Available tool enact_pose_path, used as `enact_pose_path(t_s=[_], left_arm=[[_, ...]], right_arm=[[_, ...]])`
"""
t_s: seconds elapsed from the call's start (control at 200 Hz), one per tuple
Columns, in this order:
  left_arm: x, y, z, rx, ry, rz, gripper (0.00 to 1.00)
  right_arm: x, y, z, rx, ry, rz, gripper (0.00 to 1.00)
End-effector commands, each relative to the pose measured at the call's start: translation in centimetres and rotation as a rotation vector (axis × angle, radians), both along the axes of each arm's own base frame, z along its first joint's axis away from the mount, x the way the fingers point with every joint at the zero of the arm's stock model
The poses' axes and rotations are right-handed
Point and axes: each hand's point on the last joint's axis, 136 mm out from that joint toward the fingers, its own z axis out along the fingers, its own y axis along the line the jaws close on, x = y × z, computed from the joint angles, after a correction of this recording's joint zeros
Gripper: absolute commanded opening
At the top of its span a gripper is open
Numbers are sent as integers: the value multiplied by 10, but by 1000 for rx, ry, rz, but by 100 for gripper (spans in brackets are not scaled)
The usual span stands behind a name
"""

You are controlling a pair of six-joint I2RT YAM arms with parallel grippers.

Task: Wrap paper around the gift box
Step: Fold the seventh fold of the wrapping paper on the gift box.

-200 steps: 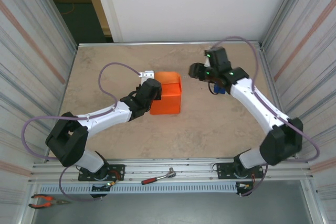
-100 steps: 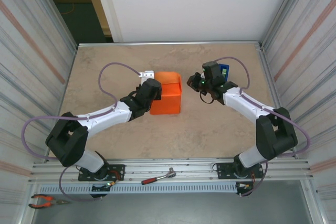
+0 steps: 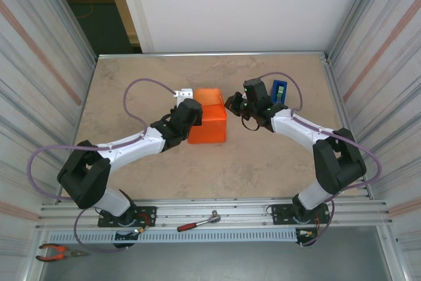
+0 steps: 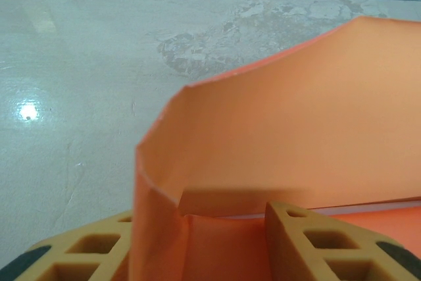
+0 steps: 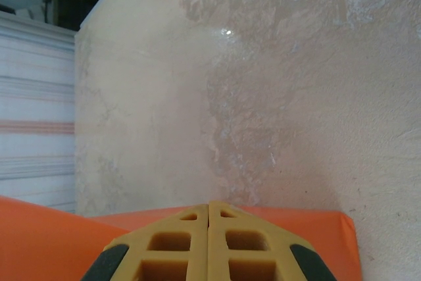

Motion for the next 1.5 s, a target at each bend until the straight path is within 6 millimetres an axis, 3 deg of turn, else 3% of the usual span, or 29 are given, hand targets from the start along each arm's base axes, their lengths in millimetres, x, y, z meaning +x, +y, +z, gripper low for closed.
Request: enact_pose_path(t_s=[0.0,0.441,0.827,1.258,1.493], left_arm=[[-15,1,-37,76,113,-33,46],[-15,1,-37,75,111,-35,45],[-15,0,-37,73,112,-36,45],[-15,0,-37,72,112,-34,45],[-15,0,-35,68,108,-33,45]], right_arm=[[3,13,28,25,-67,27,0],[-5,16,36,-46,-116,26,0],[-9,-1,47,-103,-188,-39,0],[-21,13,21,-64,-144,-37,0],[-29,32,9,-48,-136,-10,0]])
